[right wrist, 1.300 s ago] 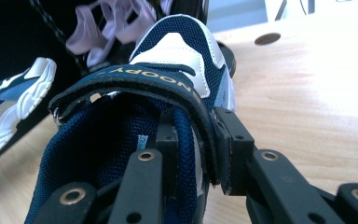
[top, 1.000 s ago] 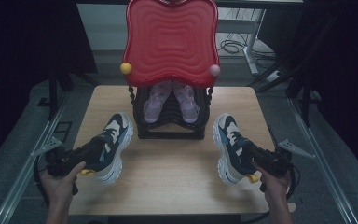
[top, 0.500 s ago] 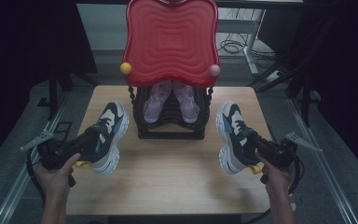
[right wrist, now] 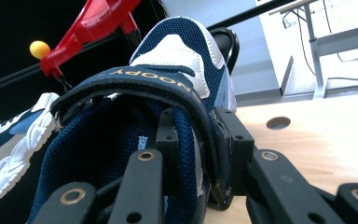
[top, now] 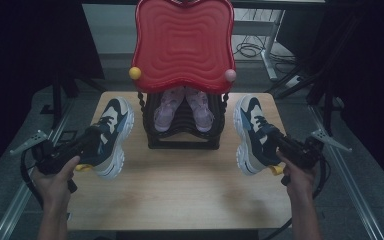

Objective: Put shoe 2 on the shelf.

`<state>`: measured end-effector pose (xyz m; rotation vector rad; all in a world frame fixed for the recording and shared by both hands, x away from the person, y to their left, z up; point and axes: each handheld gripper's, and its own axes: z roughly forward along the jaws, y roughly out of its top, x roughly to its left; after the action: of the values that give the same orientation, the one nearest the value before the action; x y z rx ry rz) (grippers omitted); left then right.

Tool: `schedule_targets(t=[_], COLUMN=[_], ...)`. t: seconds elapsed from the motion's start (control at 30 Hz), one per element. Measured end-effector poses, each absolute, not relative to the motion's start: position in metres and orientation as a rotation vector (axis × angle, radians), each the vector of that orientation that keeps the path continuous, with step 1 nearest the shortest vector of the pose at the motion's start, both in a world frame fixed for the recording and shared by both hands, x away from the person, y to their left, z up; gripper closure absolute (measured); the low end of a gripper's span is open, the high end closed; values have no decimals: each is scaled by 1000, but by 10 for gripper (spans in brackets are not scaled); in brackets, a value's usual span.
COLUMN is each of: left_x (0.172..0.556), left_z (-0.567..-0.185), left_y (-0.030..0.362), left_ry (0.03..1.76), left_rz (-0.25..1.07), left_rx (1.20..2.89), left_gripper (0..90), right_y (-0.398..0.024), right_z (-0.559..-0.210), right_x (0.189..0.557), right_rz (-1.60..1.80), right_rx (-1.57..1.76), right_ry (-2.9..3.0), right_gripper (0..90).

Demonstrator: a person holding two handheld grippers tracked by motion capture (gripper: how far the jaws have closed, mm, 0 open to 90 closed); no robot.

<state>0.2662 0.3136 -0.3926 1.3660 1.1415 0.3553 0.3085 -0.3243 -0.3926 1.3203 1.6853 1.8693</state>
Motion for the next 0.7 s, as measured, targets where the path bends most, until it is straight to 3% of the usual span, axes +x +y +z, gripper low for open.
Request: schedule_targets(t=[0.7], left_x=[284], left_z=[-354], left_y=[319], left_ry=[1090], left_rz=[380], left_rx=[1294], left_gripper=[710], right_y=[-324], right_z=[-347], right_x=[328], right_rz=[1897], right_rx=[1242], right_ry=[1630], right_gripper=[729])
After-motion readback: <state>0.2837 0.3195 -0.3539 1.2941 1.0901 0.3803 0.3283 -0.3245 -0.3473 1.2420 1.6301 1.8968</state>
